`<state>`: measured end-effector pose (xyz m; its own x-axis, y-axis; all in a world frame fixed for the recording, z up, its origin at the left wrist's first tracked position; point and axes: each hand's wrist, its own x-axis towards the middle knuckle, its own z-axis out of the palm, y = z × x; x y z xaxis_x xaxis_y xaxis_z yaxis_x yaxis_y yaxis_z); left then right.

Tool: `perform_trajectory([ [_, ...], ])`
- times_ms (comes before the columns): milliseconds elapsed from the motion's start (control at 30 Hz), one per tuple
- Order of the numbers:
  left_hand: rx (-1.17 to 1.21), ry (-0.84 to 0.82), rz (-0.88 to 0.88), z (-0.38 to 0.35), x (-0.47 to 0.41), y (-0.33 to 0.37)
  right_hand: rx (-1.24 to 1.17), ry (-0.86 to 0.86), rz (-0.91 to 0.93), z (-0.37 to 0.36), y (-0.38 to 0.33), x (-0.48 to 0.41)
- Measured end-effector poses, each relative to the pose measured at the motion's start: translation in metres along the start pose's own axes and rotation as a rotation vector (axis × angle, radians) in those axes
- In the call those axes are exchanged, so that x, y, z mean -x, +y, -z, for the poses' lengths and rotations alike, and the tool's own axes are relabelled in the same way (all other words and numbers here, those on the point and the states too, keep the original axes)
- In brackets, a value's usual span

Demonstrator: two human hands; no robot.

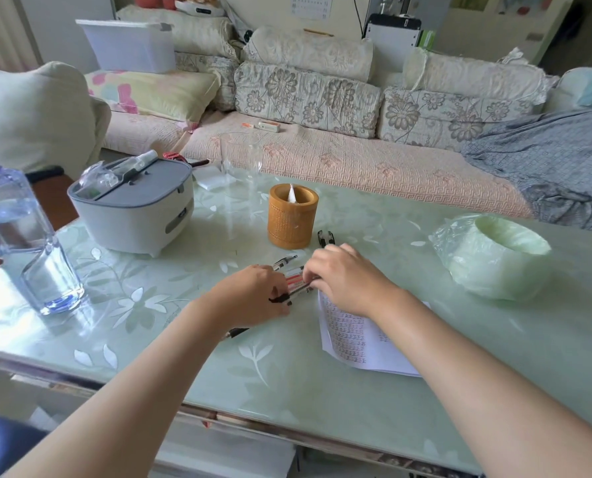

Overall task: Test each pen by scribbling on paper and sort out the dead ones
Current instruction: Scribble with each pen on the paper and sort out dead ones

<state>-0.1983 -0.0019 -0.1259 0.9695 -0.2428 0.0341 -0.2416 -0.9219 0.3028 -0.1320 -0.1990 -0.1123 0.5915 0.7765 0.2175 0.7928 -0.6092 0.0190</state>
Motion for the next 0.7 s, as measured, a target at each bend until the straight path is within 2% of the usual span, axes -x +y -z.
perform_trajectory([
  [233,0.146,-0.009,0.123,0.016,0.001,0.009,-0.102,-0.009,-0.216,0.015,0.008,0.028],
  [500,0.28,0.109,-0.019,0.012,-0.005,0.057,-0.312,-0.059,-0.311,0.029,-0.011,0.061],
  [700,0.434,0.035,-0.037,0.006,-0.02,0.085,-0.305,0.015,-0.402,0.034,0.008,0.097],
])
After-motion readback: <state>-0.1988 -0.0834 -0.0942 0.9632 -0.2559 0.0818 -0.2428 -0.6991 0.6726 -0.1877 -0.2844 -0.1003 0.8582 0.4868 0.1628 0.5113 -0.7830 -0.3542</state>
